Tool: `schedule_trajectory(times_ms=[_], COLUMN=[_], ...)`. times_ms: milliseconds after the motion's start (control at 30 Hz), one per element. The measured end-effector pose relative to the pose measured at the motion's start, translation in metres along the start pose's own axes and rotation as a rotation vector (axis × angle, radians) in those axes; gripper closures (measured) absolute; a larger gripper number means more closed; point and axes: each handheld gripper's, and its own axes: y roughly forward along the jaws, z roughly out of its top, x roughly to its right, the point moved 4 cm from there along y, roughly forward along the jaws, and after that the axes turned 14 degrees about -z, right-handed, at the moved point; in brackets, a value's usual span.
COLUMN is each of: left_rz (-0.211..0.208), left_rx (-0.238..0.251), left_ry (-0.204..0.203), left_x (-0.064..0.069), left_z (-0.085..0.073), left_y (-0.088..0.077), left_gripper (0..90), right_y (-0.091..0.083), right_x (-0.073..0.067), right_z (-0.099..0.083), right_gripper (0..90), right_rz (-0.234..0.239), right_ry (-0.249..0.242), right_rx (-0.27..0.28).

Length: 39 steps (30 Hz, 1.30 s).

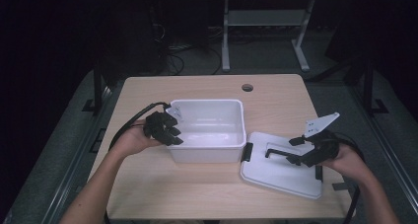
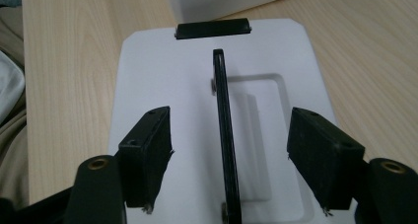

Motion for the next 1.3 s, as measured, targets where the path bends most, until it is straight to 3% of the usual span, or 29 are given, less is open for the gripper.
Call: schedule_trajectory(times_ms=[333, 767, 967, 1300], left_rz=[0.005, 0.029, 0.04, 0.055], left_rx=[0.019, 0.043, 0.063, 0.058], left_ry=[0.006, 0.022, 0.027, 0.034], left_x=[0.001, 0.015, 0.022, 0.035], left_z=[0.001, 0.008, 0.006, -0.006], left_y=[-0.005, -0.032, -0.045, -0.06], left_gripper=[61.3, 59.9, 59.7, 58.2], right_y=[0.004, 0.004, 0.003, 0.004], right_x=[-0.001, -0.002, -0.003, -0.005], right_z=[0.001, 0.002, 0.003, 0.006], right_gripper=[32.6, 32.6, 32.6, 32.6], right_rz=[0.005, 0.004, 0.002, 0.002], right_ry=[-0.006, -0.011, -0.014, -0.022], right_rx=[-0.012, -0.013, -0.014, -0.021])
